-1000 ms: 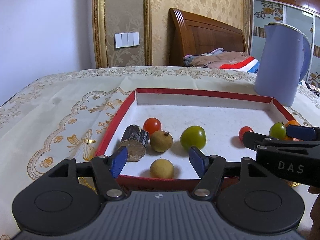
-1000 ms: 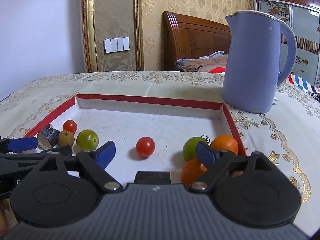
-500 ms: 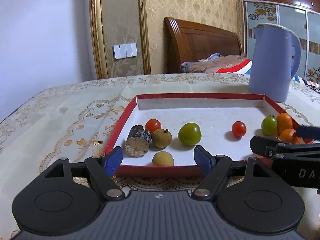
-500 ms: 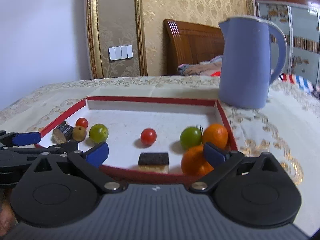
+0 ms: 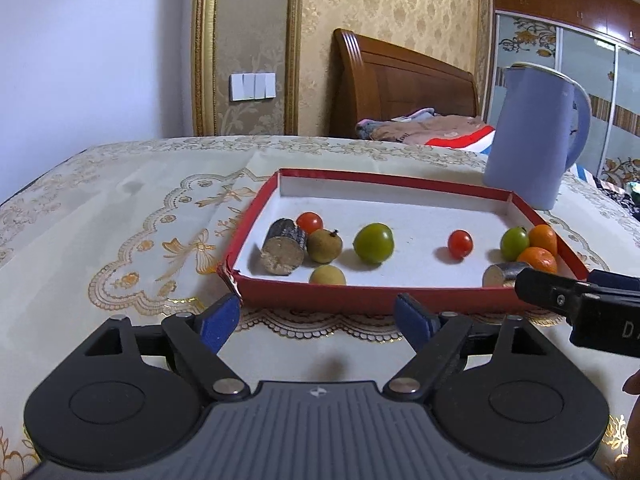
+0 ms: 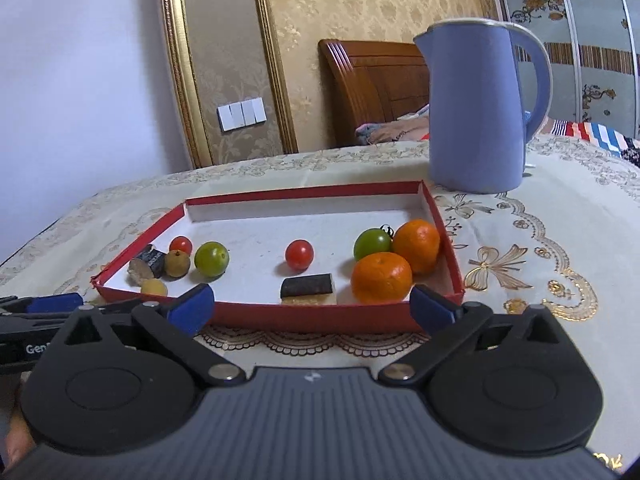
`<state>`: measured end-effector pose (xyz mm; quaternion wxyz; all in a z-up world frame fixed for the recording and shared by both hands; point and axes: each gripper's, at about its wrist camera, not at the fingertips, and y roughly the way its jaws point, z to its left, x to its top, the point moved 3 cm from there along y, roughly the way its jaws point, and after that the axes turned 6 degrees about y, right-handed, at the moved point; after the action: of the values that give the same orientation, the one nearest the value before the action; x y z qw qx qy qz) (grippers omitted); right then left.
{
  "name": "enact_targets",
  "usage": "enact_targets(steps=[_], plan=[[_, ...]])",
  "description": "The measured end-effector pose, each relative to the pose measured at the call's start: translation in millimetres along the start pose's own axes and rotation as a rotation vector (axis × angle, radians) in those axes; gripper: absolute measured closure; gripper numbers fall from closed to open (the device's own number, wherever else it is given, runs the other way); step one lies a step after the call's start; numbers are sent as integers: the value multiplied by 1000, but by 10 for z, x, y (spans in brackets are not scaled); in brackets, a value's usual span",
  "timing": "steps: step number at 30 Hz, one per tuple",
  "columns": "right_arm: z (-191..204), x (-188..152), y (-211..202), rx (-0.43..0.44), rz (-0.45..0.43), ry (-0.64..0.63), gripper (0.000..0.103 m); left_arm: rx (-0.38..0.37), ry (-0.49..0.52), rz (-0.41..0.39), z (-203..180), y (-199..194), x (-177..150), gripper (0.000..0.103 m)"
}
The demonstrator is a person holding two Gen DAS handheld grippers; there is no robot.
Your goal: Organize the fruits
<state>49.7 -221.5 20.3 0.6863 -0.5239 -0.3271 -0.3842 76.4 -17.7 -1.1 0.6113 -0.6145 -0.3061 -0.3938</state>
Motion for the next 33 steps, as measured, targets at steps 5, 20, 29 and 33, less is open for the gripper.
enact_targets(steps=[5, 20, 29, 33], plan=[[8, -60, -42, -58, 5, -23, 0, 1, 49, -16, -87, -50, -29, 19], [-50, -79, -11, -68, 36, 7, 0, 19, 84, -28, -143, -66, -41, 19], [-50, -99, 11, -70, 51, 6, 0, 20, 76, -25, -130, -66, -43, 19], [-47, -101, 9, -70, 51, 5, 0, 24, 73, -26, -125, -63, -43, 19]])
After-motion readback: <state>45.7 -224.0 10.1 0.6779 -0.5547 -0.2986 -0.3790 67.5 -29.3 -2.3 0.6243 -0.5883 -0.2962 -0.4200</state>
